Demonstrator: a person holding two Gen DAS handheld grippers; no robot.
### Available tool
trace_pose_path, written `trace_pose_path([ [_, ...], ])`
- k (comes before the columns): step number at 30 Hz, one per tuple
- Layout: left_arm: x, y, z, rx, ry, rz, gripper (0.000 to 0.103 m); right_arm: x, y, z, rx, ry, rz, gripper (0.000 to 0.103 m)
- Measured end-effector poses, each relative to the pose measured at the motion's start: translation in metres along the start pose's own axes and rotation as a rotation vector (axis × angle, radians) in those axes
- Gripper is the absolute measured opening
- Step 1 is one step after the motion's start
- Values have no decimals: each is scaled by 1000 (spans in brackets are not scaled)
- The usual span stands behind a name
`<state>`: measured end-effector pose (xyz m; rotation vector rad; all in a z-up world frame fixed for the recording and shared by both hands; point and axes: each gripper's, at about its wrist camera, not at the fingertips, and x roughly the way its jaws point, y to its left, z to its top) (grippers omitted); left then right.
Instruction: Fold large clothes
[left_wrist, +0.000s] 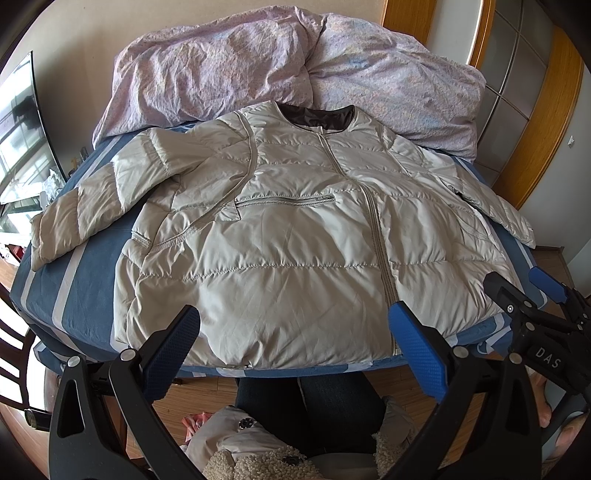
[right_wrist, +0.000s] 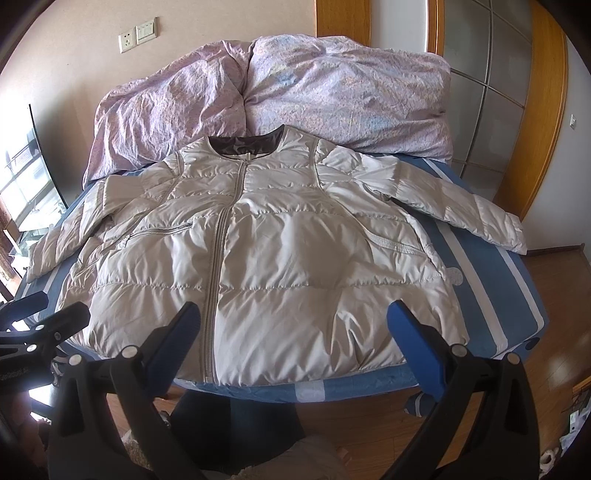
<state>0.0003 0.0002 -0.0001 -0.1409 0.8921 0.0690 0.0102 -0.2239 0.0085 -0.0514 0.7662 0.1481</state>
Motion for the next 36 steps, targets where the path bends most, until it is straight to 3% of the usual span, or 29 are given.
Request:
trace_pose_path([
  [6, 10, 5, 5, -6, 21, 1, 102, 8, -15, 7, 63, 2, 8, 101],
  [15, 36, 24, 31, -44, 54, -42, 102, 47, -116, 44, 358, -47, 9, 101],
  [20, 55, 51, 59, -149, 56, -158, 102, 82, -200, 60, 677, -40, 113, 101],
  [28, 92, 72, 100, -190, 118, -229, 102, 145, -303, 52, 1092, 7, 118, 101],
  [30, 99, 75, 106, -192, 122, -249, 102, 160, -323, 46, 1194, 10, 139, 95],
  [36, 120, 74, 118, -171, 131, -273, 102, 190, -351, 36, 1318, 29, 91, 70],
])
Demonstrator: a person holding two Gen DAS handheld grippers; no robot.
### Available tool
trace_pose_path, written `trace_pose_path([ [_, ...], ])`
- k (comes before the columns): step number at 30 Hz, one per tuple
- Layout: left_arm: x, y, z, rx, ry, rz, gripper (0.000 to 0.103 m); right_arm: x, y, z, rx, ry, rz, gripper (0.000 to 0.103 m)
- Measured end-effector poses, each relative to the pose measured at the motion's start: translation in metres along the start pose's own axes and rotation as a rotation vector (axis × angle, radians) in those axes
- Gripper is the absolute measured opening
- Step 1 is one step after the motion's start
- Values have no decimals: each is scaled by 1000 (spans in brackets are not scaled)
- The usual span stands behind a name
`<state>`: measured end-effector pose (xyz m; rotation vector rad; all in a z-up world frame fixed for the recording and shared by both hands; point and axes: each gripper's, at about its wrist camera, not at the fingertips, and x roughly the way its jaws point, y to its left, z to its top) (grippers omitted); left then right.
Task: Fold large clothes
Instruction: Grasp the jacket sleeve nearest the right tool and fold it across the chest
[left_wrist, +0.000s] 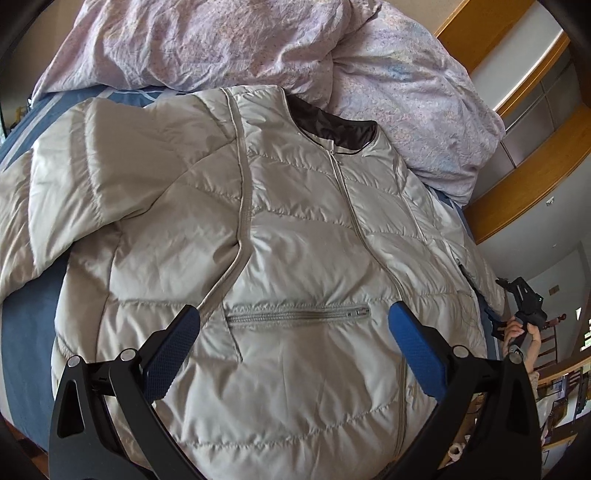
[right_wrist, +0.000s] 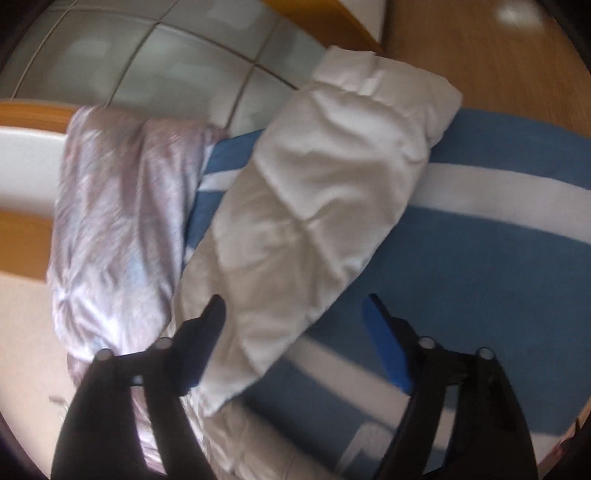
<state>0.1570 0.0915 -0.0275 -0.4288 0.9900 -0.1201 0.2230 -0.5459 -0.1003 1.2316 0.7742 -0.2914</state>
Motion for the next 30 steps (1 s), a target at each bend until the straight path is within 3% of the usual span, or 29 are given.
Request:
trace_pose_path([
  [5, 8, 6, 8, 4, -26, 20, 102, 10, -10, 16, 13, -63, -6, 53],
  [10, 4, 14, 12, 27, -117, 72, 102, 14, -13, 30, 7, -129, -85, 32],
  [16, 3, 31, 16, -3, -105, 58, 102, 10, 20, 23, -172, -222, -240, 15],
  [24, -8, 46, 14, -18, -158, 94, 102, -21, 108, -11, -509, -437, -312, 10],
  [30, -8, 42, 19, 11, -162, 93, 102, -19, 149, -49, -697, -504, -345, 9],
])
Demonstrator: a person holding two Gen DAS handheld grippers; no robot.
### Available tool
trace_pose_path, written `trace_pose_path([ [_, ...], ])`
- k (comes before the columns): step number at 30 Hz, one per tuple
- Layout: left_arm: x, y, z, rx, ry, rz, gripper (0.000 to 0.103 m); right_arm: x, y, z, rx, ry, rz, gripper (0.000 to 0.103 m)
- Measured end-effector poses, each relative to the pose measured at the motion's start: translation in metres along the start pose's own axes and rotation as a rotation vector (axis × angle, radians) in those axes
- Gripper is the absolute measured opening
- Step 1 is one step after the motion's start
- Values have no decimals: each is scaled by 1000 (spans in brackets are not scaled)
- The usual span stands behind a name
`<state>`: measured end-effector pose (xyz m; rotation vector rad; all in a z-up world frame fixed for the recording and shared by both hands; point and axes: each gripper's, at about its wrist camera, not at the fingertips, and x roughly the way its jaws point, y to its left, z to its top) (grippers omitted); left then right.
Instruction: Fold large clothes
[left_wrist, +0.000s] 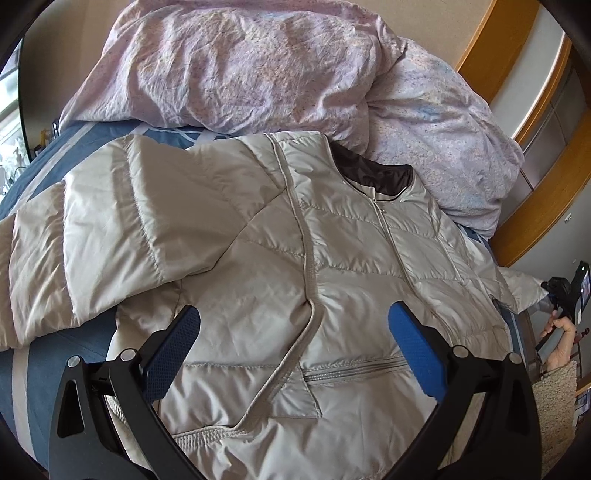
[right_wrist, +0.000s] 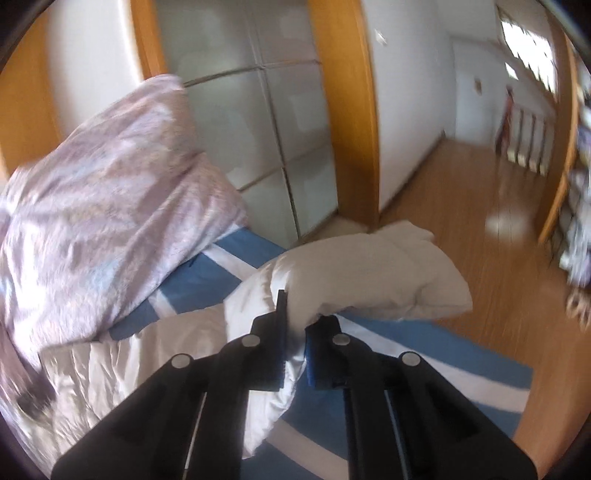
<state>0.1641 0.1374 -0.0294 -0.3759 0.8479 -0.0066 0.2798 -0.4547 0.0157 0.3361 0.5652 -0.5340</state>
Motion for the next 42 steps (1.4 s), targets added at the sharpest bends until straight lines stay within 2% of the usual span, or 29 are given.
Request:
trace_pose_path([
  [4, 0, -6, 6, 11, -38, 1, 102, -37, 65, -11, -163, -48, 173, 9],
  [8, 5, -11, 21, 8, -33, -35, 102, -79, 143, -48, -369, -75, 375, 9],
  [13, 18, -8, 40, -63, -15, -131, 102, -111, 218, -101, -565, -26, 585, 9],
  [17, 24, -14, 51, -82, -14, -197, 102, -115, 251, -135, -654, 47, 651, 9],
  [22, 47, -21, 63, -129, 40, -245, 102, -113, 265, -170, -746, 105, 661, 9],
  [25, 67, -24, 68, -167, 99, -291, 102, -121, 270, -194, -844, 111, 692, 20],
  [26, 72, -24, 69, -177, 114, -299, 102, -126, 271, -202, -887, 105, 713, 35],
  [27, 79, -25, 71, -191, 132, -303, 102, -135, 272, -212, -941, 92, 742, 43],
  [28, 82, -26, 72, -197, 143, -308, 102, -139, 273, -217, -974, 82, 761, 55],
  [29, 85, -28, 73, -204, 152, -314, 102, -145, 273, -223, -1002, 69, 777, 60],
  [30, 89, -28, 75, -211, 157, -311, 102, -149, 271, -226, -1021, 72, 796, 60],
  [32, 94, -29, 76, -213, 164, -300, 102, -153, 268, -227, -1023, 107, 827, 60],
  [35, 104, -33, 77, -208, 187, -295, 102, -152, 254, -215, -950, 190, 862, 60],
  [39, 117, -36, 78, -204, 214, -256, 99, -133, 219, -179, -706, 346, 873, 60],
  [41, 125, -37, 79, -210, 240, -245, 89, -111, 193, -158, -492, 481, 888, 60],
  [42, 131, -39, 78, -219, 266, -251, 88, -101, 182, -153, -418, 526, 891, 61],
])
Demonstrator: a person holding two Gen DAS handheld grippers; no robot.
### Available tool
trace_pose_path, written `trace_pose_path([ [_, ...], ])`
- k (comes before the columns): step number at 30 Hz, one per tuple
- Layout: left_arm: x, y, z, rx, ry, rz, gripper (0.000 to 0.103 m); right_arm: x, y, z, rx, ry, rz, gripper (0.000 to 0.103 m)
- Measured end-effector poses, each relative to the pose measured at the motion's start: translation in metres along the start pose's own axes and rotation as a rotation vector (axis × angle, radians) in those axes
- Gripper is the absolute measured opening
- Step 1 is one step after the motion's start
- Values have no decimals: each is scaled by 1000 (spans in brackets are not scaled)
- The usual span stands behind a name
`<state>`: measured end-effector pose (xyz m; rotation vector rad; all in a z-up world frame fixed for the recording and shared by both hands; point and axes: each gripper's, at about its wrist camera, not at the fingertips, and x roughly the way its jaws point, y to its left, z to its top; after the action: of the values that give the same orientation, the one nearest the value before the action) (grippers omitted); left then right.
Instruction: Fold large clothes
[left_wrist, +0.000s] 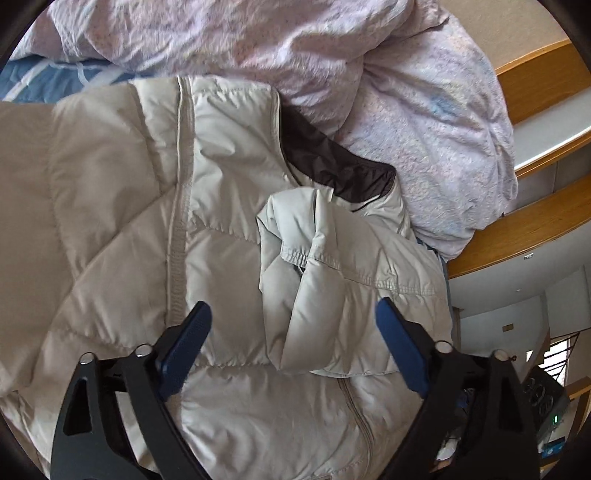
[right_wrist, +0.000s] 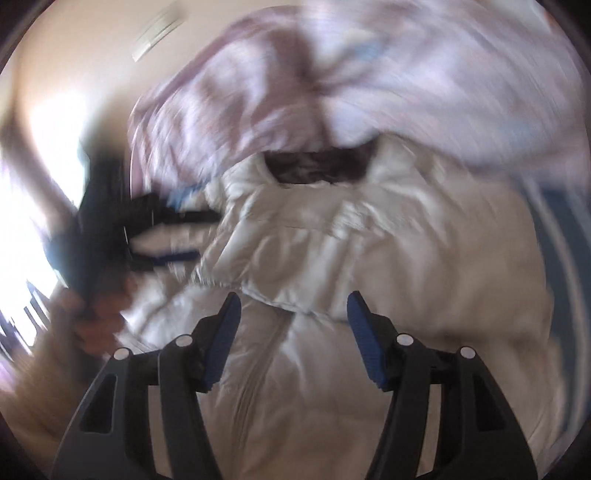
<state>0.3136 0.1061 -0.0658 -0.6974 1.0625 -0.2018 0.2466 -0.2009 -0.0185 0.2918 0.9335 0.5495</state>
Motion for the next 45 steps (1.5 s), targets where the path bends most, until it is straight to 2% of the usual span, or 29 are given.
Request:
trace_pose_path([
  [3, 10, -4, -2, -9, 46, -30, 84, -14, -58, 0, 326, 3, 105, 60],
  [7, 20, -11, -7, -5, 73, -37, 70, -21, -104, -4, 561, -52, 147, 58],
  [9, 26, -13, -7, -14, 80, -17, 65, -20, -120, -6, 639, -75, 157, 56],
  [11, 31, -12, -7, -21, 80, 4, 51, -17, -132, -6, 683, -83, 145, 52],
  [12, 34, -9, -8, -27, 82, 7, 48, -14, -133, -7, 693, -83, 133, 52],
  [13, 35, -8, -8, -31, 84, 7, 40, -11, -139, -7, 720, -72, 99, 47],
  [14, 37, -6, -8, -38, 82, 12, 36, -10, -144, -11, 761, -62, 84, 43],
  [16, 36, -3, -8, -42, 72, 9, 26, -9, -146, -17, 788, -54, 96, 42],
  [17, 34, -3, -7, -38, 62, 4, 21, -12, -144, -18, 781, -67, 95, 42],
  [22, 26, -5, -3, -18, 21, 13, 15, -10, -152, -9, 767, -119, 21, 41],
  [24, 20, -3, -2, -23, 2, 8, 14, -6, -147, -3, 717, -135, -15, 21],
  [26, 8, 0, -2, -24, -21, 3, 13, -5, -137, -4, 659, -144, -26, 14],
  [28, -4, 3, -5, -14, -48, 13, 13, -5, -123, -6, 590, -151, -46, 13],
  [31, -11, 19, -13, -44, -52, 9, 13, 6, -119, -11, 565, -115, -85, 12],
  [34, -2, 30, -19, -62, -35, 27, 14, 20, -111, -7, 478, -45, -192, 14],
  [36, 3, 30, -20, -57, -31, 37, 17, 12, -94, -5, 390, -49, -284, 22],
  [37, 1, 29, -20, -51, -33, 40, 19, 7, -85, -5, 358, -44, -307, 28],
  [38, -1, 29, -20, -51, -32, 38, 21, 3, -77, -5, 325, -39, -313, 42],
  [39, -5, 29, -19, -50, -35, 33, 22, -5, -62, -5, 275, -50, -308, 46],
  [42, -28, 34, -21, -40, -84, 43, 43, -19, -17, -1, 104, -96, -323, 47],
  [43, -37, 37, -22, -41, -105, 46, 53, -19, -6, 0, 66, -105, -315, 47],
  [45, -57, 44, -27, -41, -149, 57, 62, -8, 22, 7, -35, -94, -290, 47],
])
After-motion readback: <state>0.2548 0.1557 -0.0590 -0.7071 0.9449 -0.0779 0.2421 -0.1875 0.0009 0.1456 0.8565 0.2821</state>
